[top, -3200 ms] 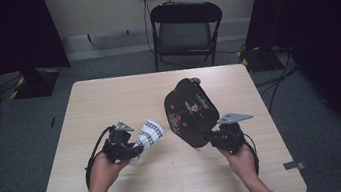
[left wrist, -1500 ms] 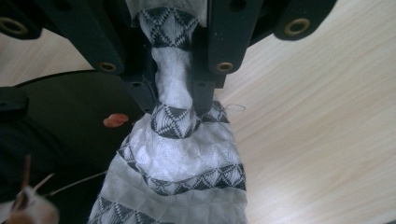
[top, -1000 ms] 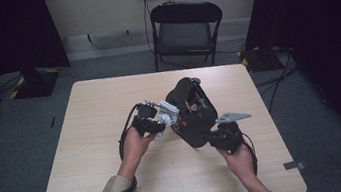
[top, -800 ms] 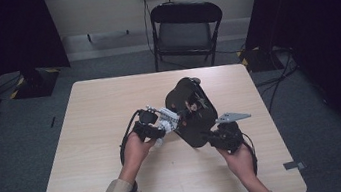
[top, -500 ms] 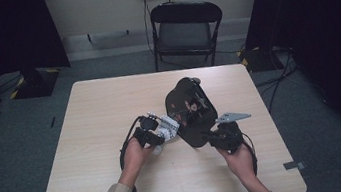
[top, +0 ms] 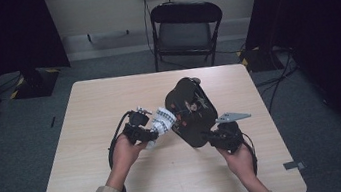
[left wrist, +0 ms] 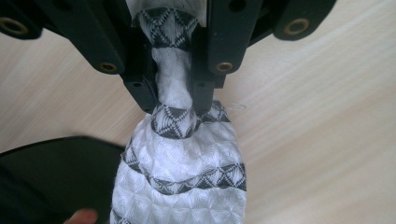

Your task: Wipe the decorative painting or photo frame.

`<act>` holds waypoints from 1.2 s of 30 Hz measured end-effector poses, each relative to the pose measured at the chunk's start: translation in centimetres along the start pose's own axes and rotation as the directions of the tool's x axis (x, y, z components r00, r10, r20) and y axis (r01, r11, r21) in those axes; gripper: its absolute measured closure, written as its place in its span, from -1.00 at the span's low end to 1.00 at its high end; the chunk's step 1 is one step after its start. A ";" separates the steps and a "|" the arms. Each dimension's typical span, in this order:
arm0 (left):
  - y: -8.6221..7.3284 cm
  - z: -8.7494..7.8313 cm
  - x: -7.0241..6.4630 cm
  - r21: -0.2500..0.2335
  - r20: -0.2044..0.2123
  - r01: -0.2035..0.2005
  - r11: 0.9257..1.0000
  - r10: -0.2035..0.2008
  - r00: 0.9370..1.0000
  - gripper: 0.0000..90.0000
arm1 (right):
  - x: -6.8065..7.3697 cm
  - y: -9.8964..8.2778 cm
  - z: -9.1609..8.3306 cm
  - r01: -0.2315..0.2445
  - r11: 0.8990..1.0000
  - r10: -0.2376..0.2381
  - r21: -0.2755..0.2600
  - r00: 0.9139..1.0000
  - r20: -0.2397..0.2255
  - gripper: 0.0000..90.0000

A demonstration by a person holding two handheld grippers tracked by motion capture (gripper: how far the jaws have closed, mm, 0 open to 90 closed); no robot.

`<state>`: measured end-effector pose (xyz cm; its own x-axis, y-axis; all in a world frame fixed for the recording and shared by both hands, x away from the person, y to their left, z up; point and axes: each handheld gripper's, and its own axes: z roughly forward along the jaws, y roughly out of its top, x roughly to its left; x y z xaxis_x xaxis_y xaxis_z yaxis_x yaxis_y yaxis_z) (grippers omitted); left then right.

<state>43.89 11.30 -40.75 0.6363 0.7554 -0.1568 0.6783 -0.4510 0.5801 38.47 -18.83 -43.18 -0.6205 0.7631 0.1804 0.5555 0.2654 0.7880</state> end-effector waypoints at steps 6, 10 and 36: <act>1.4 -3.1 -0.2 -0.039 -0.004 -0.024 0.999 0.024 1.000 0.68 | 0.0 0.0 0.0 -0.001 1.000 0.001 0.001 1.000 0.002 0.76; 2.3 -5.1 -0.1 -0.083 -0.006 -0.019 0.996 0.018 1.000 0.68 | 0.0 0.0 0.0 -0.001 1.000 0.001 0.002 1.000 0.003 0.76; 8.5 -5.7 -3.3 -0.197 0.045 -0.059 0.979 0.069 0.997 0.68 | 0.1 0.0 0.0 0.001 1.000 -0.001 0.003 1.000 0.002 0.76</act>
<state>45.47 7.74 -30.74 0.6977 0.7001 -0.1520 0.5539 -0.3926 0.7342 38.44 -18.75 -43.18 -0.6201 0.7640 0.1782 0.5562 0.2680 0.7866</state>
